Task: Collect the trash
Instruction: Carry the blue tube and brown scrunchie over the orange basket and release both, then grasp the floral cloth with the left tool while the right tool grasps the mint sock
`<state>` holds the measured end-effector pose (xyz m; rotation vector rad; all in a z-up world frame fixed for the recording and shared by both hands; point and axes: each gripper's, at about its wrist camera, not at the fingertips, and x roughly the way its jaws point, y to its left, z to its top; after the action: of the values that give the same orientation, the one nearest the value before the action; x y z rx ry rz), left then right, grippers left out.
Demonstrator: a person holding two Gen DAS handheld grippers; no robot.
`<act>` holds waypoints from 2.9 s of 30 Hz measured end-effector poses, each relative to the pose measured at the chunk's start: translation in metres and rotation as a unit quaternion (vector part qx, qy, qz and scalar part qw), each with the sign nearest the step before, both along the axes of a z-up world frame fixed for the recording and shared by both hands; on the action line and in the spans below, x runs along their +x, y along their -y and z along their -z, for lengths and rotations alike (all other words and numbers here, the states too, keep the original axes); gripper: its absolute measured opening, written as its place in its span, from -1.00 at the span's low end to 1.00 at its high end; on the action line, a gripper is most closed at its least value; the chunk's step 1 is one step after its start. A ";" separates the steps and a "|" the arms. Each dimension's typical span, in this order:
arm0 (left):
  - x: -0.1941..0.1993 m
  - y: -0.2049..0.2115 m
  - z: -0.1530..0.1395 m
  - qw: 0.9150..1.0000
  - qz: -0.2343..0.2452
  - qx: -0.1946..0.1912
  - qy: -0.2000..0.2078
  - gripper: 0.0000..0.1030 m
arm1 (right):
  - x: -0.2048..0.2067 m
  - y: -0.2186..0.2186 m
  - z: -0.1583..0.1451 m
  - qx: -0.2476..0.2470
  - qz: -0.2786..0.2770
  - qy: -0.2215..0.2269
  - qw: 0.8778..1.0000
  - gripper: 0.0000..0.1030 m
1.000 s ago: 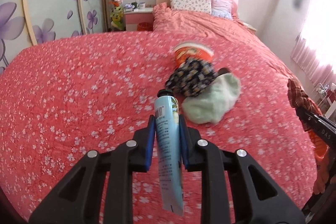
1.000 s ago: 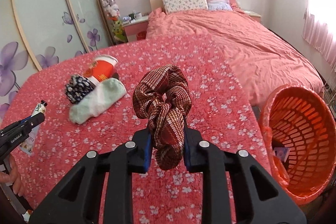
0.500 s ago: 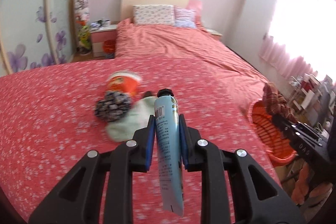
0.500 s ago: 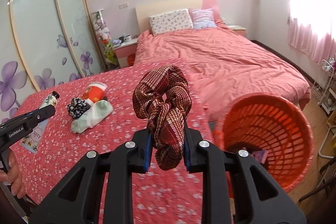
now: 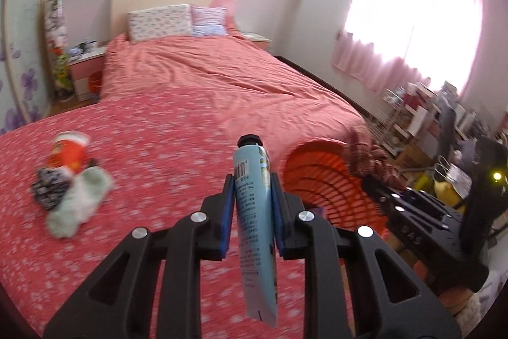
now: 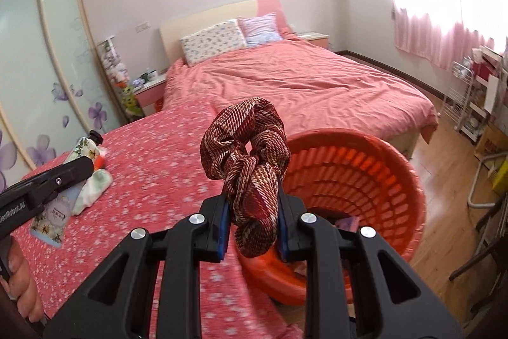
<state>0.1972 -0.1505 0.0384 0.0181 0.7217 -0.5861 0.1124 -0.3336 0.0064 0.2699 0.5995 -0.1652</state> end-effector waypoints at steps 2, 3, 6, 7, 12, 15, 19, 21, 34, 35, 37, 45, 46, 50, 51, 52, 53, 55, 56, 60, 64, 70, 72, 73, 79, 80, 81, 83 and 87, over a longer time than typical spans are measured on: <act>-0.001 0.022 0.003 1.000 0.021 -0.004 -0.003 -0.58 | -0.001 0.012 0.003 0.006 0.009 0.000 1.000 -0.54; 0.000 0.033 0.005 1.000 0.031 -0.004 -0.003 -0.58 | -0.001 0.017 0.004 0.009 0.013 0.001 1.000 -0.54; 0.001 0.067 0.011 0.998 0.061 -0.005 -0.008 -0.57 | -0.002 0.035 0.007 0.017 0.026 0.001 1.000 -0.54; 0.003 0.074 0.014 0.998 0.067 -0.005 -0.011 -0.57 | -0.002 0.042 0.009 0.021 0.031 0.001 0.999 -0.54; 0.011 0.119 0.029 0.995 0.095 0.002 -0.024 -0.57 | 0.003 0.064 0.018 0.037 0.047 -0.002 0.998 -0.48; 0.019 0.135 0.044 0.995 0.094 0.016 -0.033 -0.46 | 0.007 0.074 0.027 0.053 0.052 -0.007 0.997 -0.19; 0.032 0.134 0.061 0.996 0.064 0.037 -0.041 -0.20 | 0.009 0.080 0.040 0.055 0.063 -0.023 0.996 0.09; 0.038 0.127 0.066 0.997 0.051 0.044 -0.046 -0.18 | 0.007 0.081 0.044 0.057 0.067 -0.028 0.996 0.09; 0.050 0.003 0.067 0.994 -0.063 0.082 -0.027 0.05 | 0.012 0.040 0.028 0.009 0.030 -0.029 0.999 0.09; 0.052 -0.008 0.067 0.993 -0.074 0.084 -0.026 0.07 | 0.014 0.032 0.027 0.004 0.022 -0.030 0.999 0.10; 0.056 -0.036 0.067 0.990 -0.102 0.090 -0.024 0.12 | 0.018 0.018 0.026 -0.002 0.007 -0.033 0.999 0.09; 0.083 -0.154 0.060 0.963 -0.246 0.109 -0.008 0.27 | 0.031 -0.037 0.026 -0.032 -0.049 -0.046 0.997 0.09; 0.089 -0.164 0.059 0.959 -0.260 0.109 -0.009 0.27 | 0.032 -0.043 0.026 -0.034 -0.055 -0.047 0.997 0.09; 0.114 -0.204 0.069 0.947 -0.304 0.096 -0.042 0.27 | 0.038 -0.066 0.027 -0.037 -0.076 -0.055 0.995 0.09; 0.120 -0.210 0.073 0.947 -0.305 0.090 -0.052 0.27 | 0.040 -0.071 0.027 -0.037 -0.081 -0.056 0.994 0.09; 0.125 -0.213 0.077 0.947 -0.304 0.086 -0.059 0.27 | 0.042 -0.076 0.027 -0.038 -0.086 -0.058 0.994 0.09; 0.129 -0.216 0.080 0.947 -0.303 0.085 -0.062 0.24 | 0.044 -0.081 0.027 -0.040 -0.091 -0.060 0.993 0.09; 0.135 -0.218 0.085 0.951 -0.292 0.082 -0.067 -0.28 | 0.048 -0.093 0.027 -0.044 -0.102 -0.063 0.992 0.09; 0.135 -0.219 0.086 0.953 -0.284 0.080 -0.074 -0.57 | 0.050 -0.098 0.029 -0.045 -0.107 -0.065 0.991 0.09; 0.118 -0.234 0.085 0.957 -0.270 0.089 -0.060 -0.81 | 0.057 -0.126 0.031 -0.053 -0.135 -0.071 0.987 0.09; 0.098 -0.260 0.082 0.955 -0.278 0.087 -0.058 -0.84 | 0.069 -0.168 0.034 -0.054 -0.172 -0.073 0.981 0.09; 0.074 -0.302 0.085 0.950 -0.292 0.091 -0.065 -0.84 | 0.096 -0.242 0.035 -0.045 -0.236 -0.073 0.968 0.03; 0.067 -0.311 0.089 0.949 -0.292 0.091 -0.070 -0.84 | 0.108 -0.265 0.036 -0.040 -0.246 -0.074 0.966 -0.04; 0.065 -0.314 0.092 0.950 -0.292 0.089 -0.073 -0.84 | 0.115 -0.274 0.037 -0.038 -0.248 -0.077 0.965 -0.07; 0.062 -0.323 0.100 0.951 -0.287 0.069 -0.089 -0.76 | 0.149 -0.308 0.056 -0.044 -0.240 -0.120 0.962 -0.50; 0.062 -0.322 0.100 0.951 -0.287 0.069 -0.089 -0.73 | 0.150 -0.310 0.059 -0.048 -0.239 -0.126 0.962 -0.68; 0.063 -0.321 0.101 0.951 -0.286 0.070 -0.089 -0.71 | 0.148 -0.309 0.061 -0.051 -0.236 -0.123 0.963 -0.74; 0.066 -0.319 0.101 0.952 -0.285 0.067 -0.091 -0.64 | 0.143 -0.300 0.059 -0.041 -0.236 -0.120 0.963 -0.90; 0.069 -0.317 0.101 0.952 -0.286 0.055 -0.096 -0.61 | 0.129 -0.277 0.057 -0.037 -0.222 -0.116 0.967 -0.90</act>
<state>0.2665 0.1669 -0.0627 -0.1427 0.9008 0.0099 0.2416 -0.0566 -0.0506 0.0376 0.8685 0.2164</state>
